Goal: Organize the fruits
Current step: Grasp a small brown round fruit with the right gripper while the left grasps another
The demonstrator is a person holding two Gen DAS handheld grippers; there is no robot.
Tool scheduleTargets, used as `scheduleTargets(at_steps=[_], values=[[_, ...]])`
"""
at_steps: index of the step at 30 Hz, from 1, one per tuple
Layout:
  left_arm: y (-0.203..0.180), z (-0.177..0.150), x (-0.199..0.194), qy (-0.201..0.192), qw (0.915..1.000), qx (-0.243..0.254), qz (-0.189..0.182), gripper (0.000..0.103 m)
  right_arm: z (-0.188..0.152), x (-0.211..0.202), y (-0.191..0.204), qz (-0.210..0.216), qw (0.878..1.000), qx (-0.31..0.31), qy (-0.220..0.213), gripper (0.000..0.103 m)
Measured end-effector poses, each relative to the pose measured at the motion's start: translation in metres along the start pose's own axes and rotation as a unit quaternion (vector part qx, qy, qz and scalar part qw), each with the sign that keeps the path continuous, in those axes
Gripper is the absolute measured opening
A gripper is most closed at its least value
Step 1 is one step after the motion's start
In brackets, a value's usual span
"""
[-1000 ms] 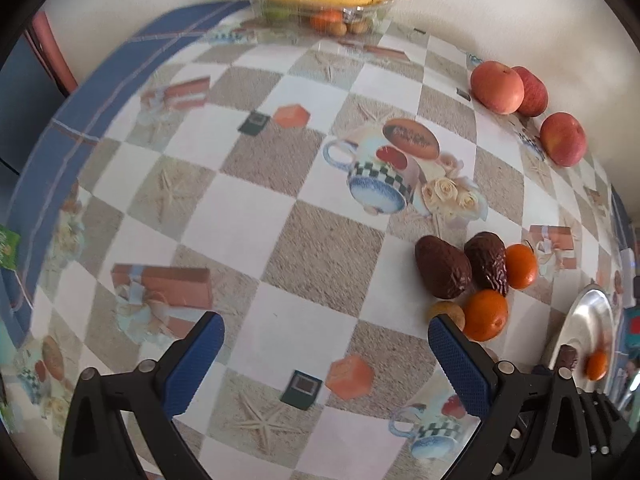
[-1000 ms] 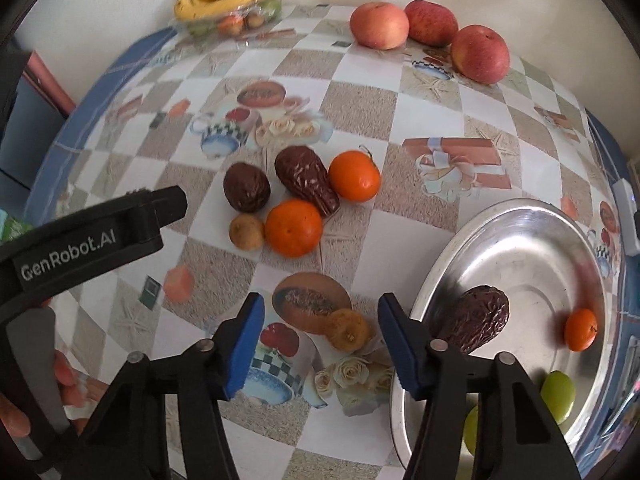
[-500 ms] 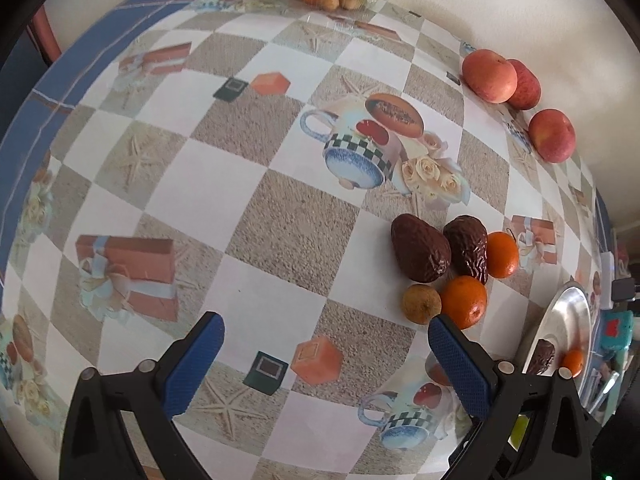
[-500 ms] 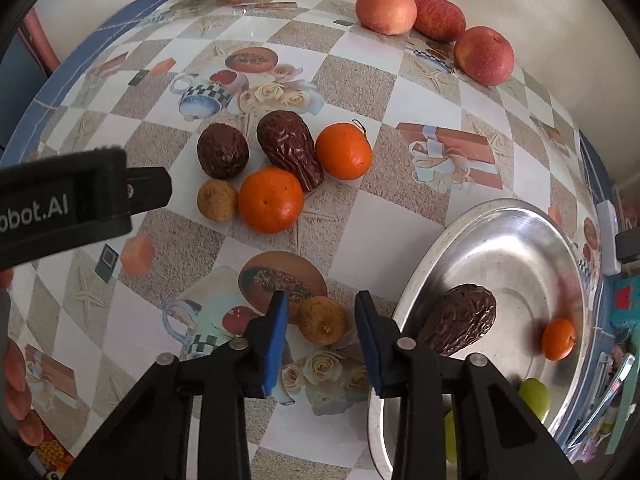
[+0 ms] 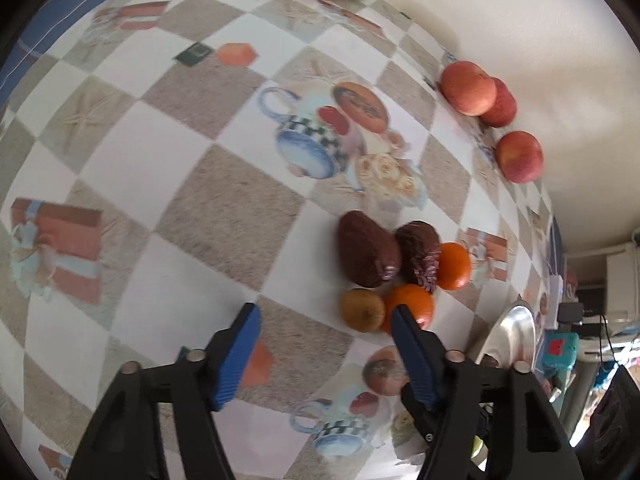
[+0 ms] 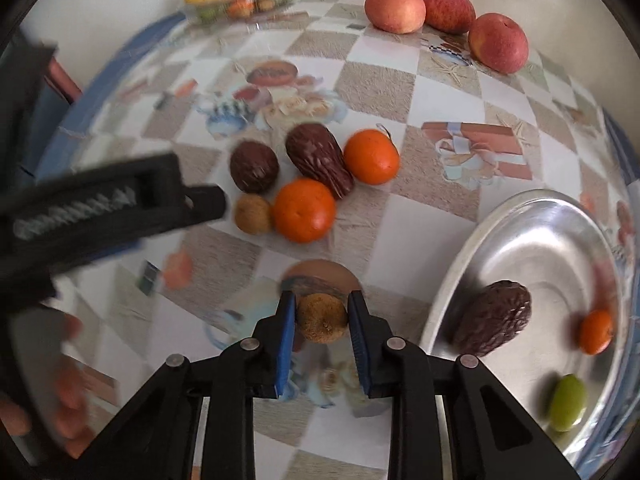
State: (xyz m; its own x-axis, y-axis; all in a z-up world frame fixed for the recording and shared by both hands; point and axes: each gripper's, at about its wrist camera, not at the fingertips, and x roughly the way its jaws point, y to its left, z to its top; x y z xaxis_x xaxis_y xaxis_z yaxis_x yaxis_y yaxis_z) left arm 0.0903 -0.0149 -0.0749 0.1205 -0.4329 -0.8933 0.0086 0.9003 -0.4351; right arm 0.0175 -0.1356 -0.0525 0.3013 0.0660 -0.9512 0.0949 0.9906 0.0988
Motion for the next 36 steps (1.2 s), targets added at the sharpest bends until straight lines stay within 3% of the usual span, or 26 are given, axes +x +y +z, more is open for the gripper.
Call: scheduleTargets(at_steps=[3, 13, 22, 27, 36], values=[[-0.009, 0.001, 0.006, -0.001, 0.9999, 0.017, 0.0, 0.045, 0.001, -0.003, -0.006, -0.005, 1.0, 0.003, -0.008, 0.028], [-0.019, 0.001, 0.01, 0.003, 0.9992, 0.033, -0.021, 0.024, -0.003, -0.006, -0.009, -0.005, 1.0, 0.012, -0.011, 0.028], [-0.012, 0.004, -0.001, -0.022, 0.9991, 0.03, 0.019, 0.023, -0.005, -0.01, -0.013, -0.006, 0.999, 0.028, -0.017, 0.028], [-0.001, 0.008, -0.012, -0.032, 0.9995, 0.002, 0.004, 0.023, -0.005, -0.014, -0.02, -0.008, 0.999, 0.042, -0.025, 0.028], [-0.01, 0.008, -0.035, -0.066, 0.9978, 0.009, -0.005, 0.023, -0.003, -0.038, -0.045, -0.023, 0.995, 0.08, -0.062, 0.028]])
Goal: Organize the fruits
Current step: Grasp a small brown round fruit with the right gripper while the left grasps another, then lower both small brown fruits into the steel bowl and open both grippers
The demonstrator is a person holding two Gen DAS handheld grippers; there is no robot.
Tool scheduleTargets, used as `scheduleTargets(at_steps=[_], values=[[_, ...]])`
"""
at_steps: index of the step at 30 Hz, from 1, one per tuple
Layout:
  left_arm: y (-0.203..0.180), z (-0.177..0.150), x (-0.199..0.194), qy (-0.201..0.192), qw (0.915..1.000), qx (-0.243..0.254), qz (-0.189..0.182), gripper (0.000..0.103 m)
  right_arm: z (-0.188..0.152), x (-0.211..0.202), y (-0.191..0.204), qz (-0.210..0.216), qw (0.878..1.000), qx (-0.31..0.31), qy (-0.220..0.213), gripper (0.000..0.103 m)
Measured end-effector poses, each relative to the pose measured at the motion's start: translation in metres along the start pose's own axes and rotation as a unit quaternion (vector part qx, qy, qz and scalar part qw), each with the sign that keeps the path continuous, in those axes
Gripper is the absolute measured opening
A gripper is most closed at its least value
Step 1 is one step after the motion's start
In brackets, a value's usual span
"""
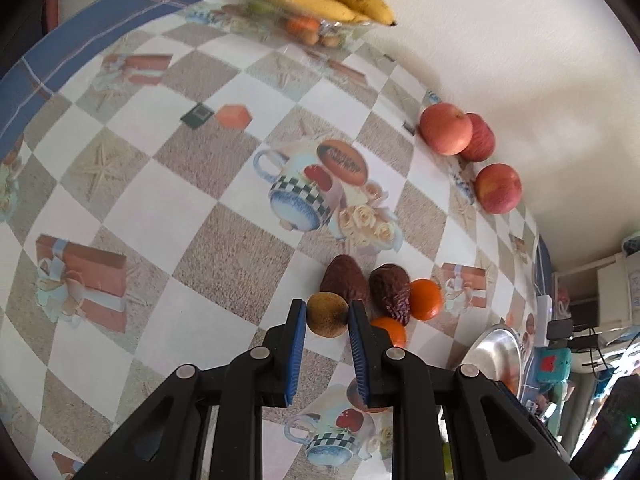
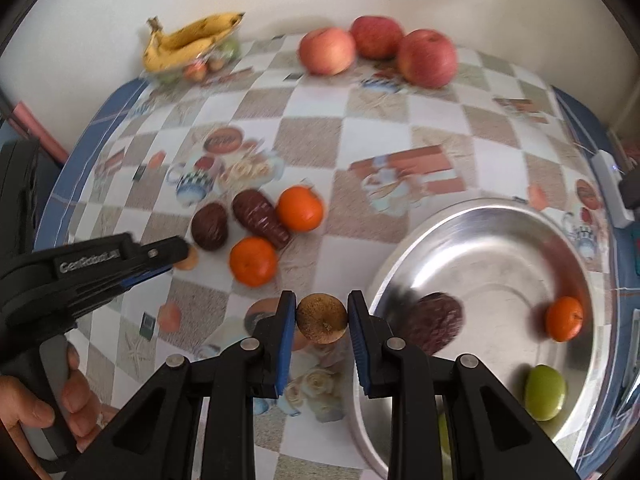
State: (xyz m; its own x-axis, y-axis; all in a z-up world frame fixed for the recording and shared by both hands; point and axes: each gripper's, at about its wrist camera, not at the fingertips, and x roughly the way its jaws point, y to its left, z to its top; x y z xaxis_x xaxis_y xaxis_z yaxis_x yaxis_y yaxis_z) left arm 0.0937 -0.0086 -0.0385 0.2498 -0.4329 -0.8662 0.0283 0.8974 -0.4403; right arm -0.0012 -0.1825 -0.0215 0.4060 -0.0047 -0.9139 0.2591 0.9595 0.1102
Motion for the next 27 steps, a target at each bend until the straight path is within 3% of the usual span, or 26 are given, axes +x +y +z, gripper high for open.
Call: scheduleTargets(at_steps=[10, 17, 22, 27], values=[[-0.063, -0.033, 0.002, 0.016, 0.9937, 0.109, -0.023, 0.023, 0.002, -0.013, -0.068, -0.048, 0.994, 0.096, -0.009, 0.028], [-0.116, -0.08, 0.022, 0.088, 0.9751, 0.186, -0.082, 0.023, -0.003, -0.011, -0.092, -0.056, 0.99, 0.13, 0.001, 0.028], [-0.134, -0.101, 0.035, 0.115, 0.965, 0.225, -0.071, 0.023, -0.005, -0.013, -0.106, -0.06, 0.987, 0.149, 0.001, 0.028], [-0.132, -0.105, 0.044, 0.133, 0.9627, 0.227, -0.064, 0.025, -0.008, -0.012, -0.115, -0.065, 0.985, 0.162, 0.006, 0.028]])
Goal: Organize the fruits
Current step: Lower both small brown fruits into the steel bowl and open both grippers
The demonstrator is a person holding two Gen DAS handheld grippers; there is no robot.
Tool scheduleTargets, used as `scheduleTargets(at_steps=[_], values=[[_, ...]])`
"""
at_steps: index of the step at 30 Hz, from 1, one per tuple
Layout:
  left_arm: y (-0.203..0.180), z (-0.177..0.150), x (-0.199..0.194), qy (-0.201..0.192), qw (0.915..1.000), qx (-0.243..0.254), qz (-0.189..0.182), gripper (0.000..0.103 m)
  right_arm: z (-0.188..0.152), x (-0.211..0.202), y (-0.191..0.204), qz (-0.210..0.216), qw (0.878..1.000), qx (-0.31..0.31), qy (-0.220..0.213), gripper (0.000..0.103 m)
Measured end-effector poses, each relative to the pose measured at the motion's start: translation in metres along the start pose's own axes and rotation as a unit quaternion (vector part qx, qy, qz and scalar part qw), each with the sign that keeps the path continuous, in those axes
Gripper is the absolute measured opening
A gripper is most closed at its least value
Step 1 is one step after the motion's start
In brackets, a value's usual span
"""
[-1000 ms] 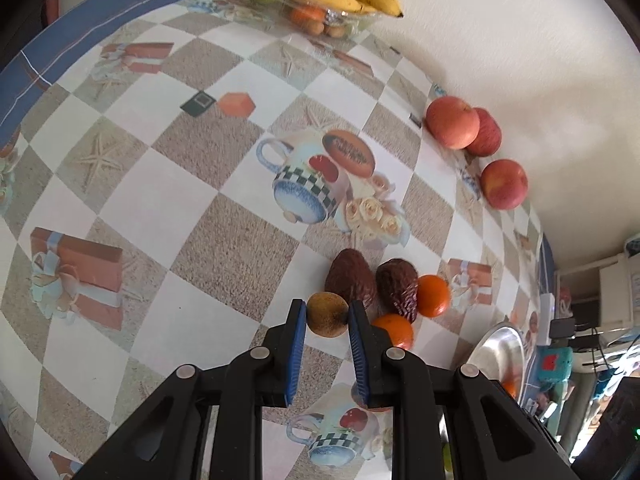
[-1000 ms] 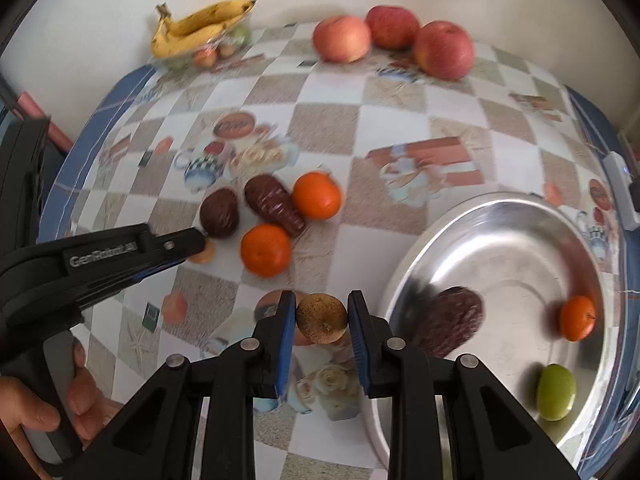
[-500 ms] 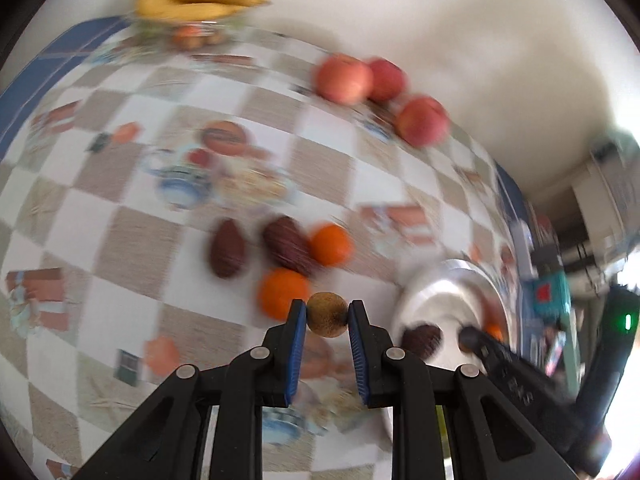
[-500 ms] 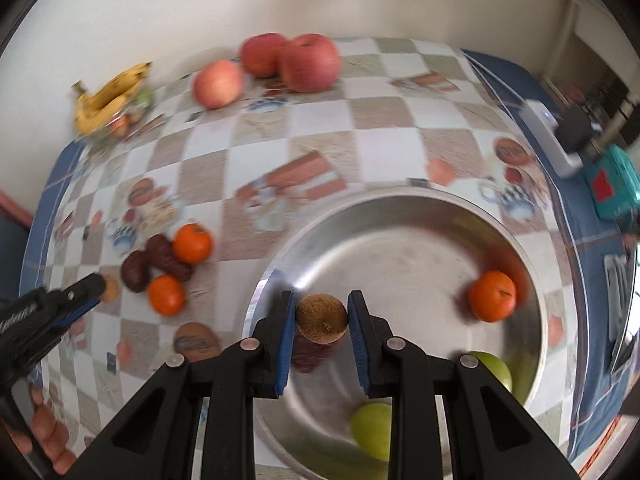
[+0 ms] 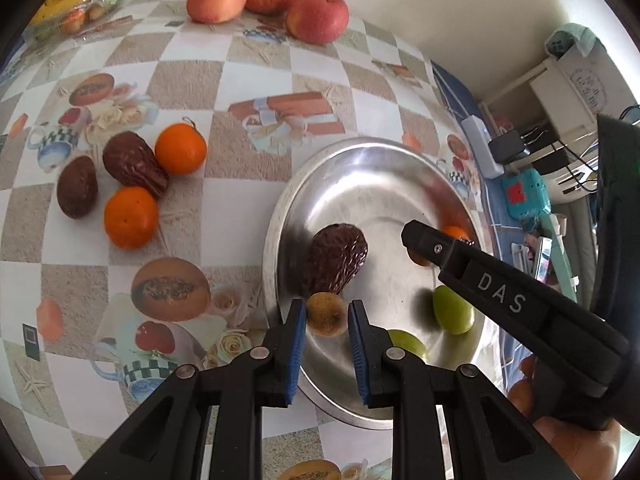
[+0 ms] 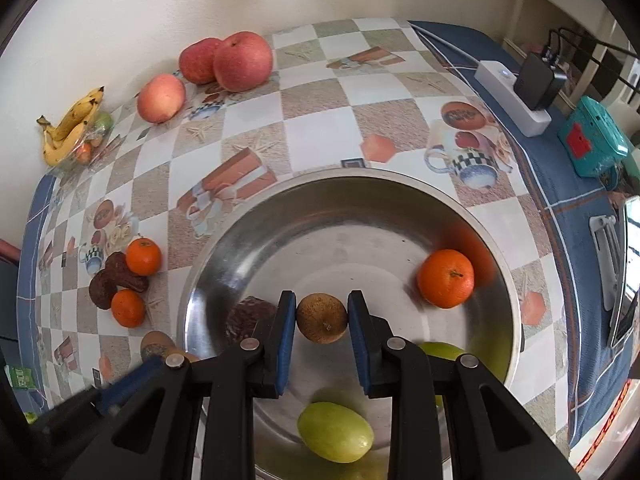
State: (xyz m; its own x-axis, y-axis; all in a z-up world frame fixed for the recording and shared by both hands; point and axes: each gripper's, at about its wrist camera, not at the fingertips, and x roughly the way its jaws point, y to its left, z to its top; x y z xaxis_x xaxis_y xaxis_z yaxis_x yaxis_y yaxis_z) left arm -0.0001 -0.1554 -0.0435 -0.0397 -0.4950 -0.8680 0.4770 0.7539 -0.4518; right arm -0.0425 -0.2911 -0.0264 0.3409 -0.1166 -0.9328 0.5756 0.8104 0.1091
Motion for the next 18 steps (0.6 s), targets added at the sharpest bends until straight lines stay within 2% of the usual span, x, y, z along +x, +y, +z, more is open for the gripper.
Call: scheduleTargets(at_steps=[11, 18], values=[[0.001, 0.001, 0.002, 0.004, 1.0, 0.004, 0.007, 0.025, -0.001, 0.003, 0.001, -0.004, 1.0, 0.0, 0.005, 0.028], [0.012, 0.008, -0.008, -0.01, 0.9997, -0.023, -0.004, 0.025, -0.001, 0.002, 0.002, -0.003, 1.0, -0.001, 0.004, 0.028]])
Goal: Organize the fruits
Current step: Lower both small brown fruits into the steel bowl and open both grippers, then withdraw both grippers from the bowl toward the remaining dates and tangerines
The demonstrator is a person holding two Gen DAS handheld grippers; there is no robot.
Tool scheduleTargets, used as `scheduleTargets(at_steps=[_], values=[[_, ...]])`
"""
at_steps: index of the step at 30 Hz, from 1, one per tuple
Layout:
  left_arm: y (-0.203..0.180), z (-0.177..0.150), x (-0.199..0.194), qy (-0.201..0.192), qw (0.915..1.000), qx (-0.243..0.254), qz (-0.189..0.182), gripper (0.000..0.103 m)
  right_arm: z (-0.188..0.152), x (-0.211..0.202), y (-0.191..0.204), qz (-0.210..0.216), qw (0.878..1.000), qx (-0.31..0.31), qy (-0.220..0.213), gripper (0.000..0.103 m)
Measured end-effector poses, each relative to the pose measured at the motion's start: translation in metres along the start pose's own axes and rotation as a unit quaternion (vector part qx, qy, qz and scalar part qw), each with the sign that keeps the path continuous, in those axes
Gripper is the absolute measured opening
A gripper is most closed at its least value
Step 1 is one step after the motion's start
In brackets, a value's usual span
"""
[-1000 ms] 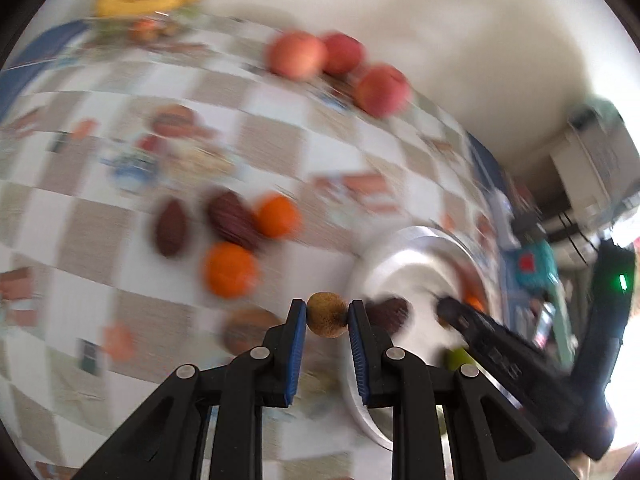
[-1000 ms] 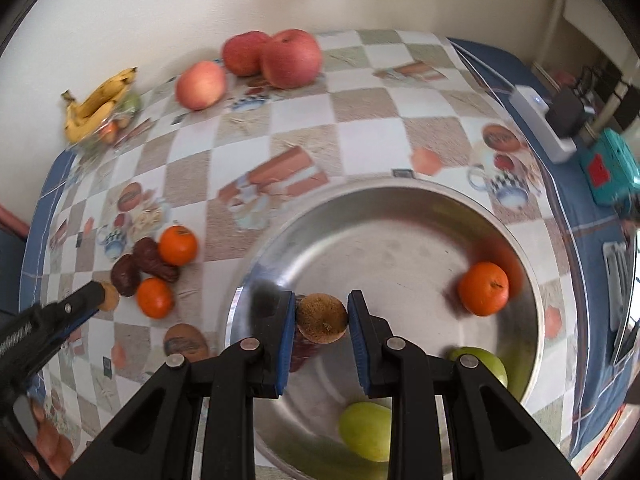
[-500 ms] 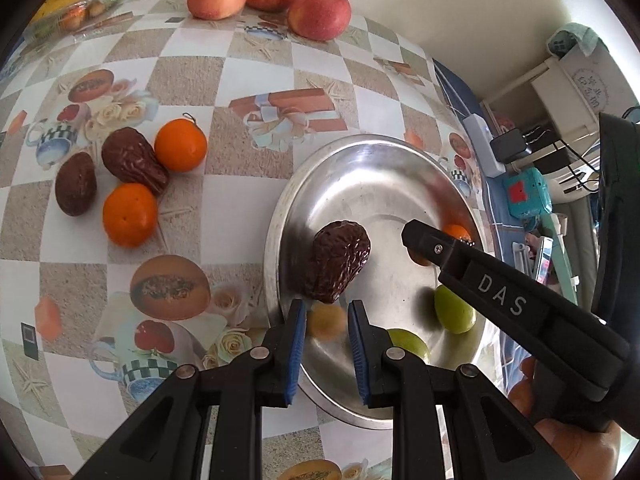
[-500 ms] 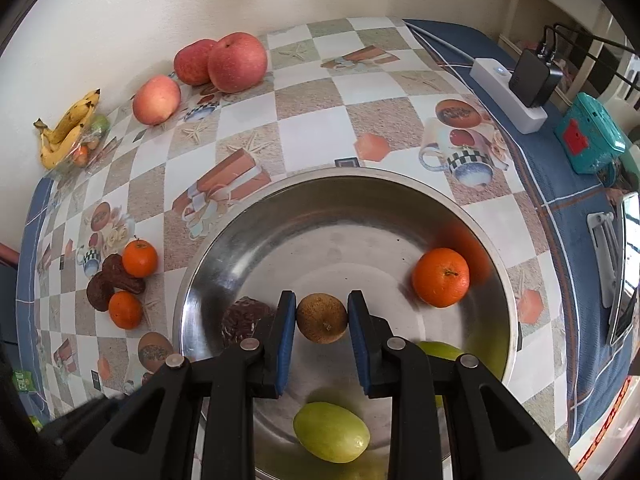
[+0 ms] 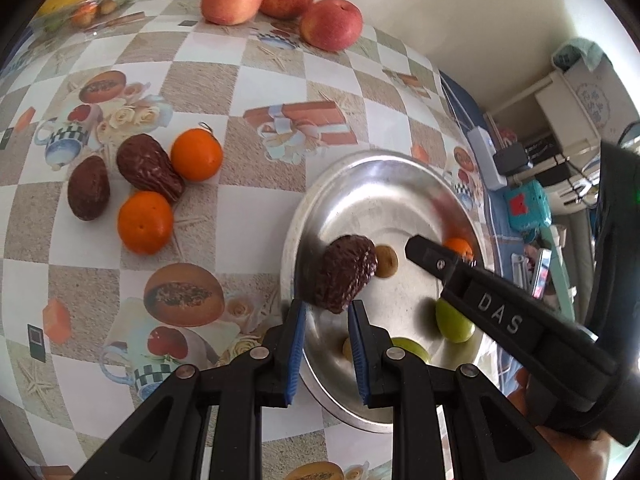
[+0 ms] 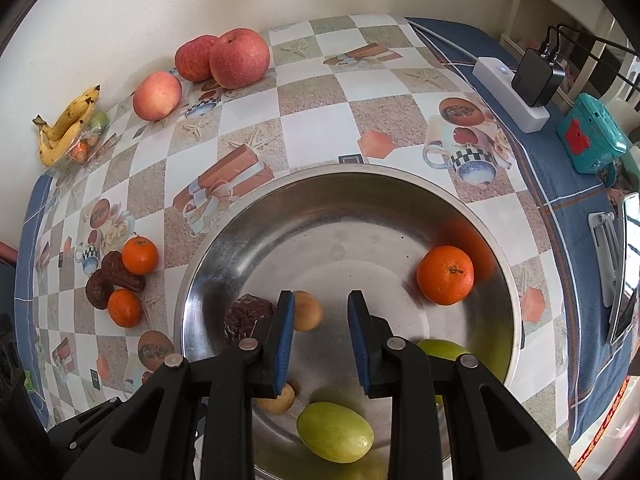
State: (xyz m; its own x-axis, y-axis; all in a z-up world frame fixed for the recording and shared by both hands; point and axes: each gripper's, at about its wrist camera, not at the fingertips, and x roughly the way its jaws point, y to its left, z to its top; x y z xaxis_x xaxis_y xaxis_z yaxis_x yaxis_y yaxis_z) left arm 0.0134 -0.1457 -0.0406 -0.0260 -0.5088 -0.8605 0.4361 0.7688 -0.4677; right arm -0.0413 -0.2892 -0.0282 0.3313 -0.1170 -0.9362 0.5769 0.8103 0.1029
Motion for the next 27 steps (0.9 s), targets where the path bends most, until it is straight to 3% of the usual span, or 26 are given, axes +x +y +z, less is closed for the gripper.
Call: scheduleTargets(at_steps=[4, 10, 12, 14, 15, 18, 21, 23, 27], values=[[0.012, 0.004, -0.008, -0.011, 0.9996, -0.026, 0.003, 0.025, 0.0, 0.001, 0.001, 0.0, 1.0, -0.002, 0.0, 0.028], [0.032, 0.008, -0.017, -0.025, 0.9944, -0.056, 0.086, 0.028, 0.0, 0.001, 0.005, 0.002, 1.0, -0.01, 0.0, 0.028], [0.044, 0.009, -0.019, -0.026, 0.9897, -0.076, 0.119, 0.036, 0.0, 0.0, 0.007, 0.002, 1.0, -0.014, 0.0, 0.028], [0.055, 0.01, -0.021, -0.026, 0.984, -0.092, 0.151, 0.072, -0.001, 0.0, 0.01, 0.001, 1.0, -0.019, 0.0, 0.028], [0.059, 0.008, -0.023, -0.028, 0.9823, -0.095, 0.159, 0.078, -0.001, 0.0, 0.012, 0.0, 1.0, -0.022, 0.0, 0.028], [0.068, 0.008, -0.027, -0.036, 0.9783, -0.104, 0.176, 0.083, -0.003, 0.0, 0.019, 0.003, 0.999, -0.031, 0.001, 0.028], [0.073, 0.006, -0.028, -0.042, 0.9726, -0.104, 0.203, 0.095, -0.005, 0.001, 0.028, 0.006, 0.999, -0.046, 0.003, 0.03], [0.076, 0.005, -0.029, -0.047, 0.9692, -0.106, 0.217, 0.103, -0.006, 0.002, 0.034, 0.009, 0.998, -0.056, 0.007, 0.042], [0.08, 0.004, -0.031, -0.055, 0.9644, -0.103, 0.237, 0.103, -0.009, 0.005, 0.043, 0.007, 0.997, -0.071, 0.01, 0.054]])
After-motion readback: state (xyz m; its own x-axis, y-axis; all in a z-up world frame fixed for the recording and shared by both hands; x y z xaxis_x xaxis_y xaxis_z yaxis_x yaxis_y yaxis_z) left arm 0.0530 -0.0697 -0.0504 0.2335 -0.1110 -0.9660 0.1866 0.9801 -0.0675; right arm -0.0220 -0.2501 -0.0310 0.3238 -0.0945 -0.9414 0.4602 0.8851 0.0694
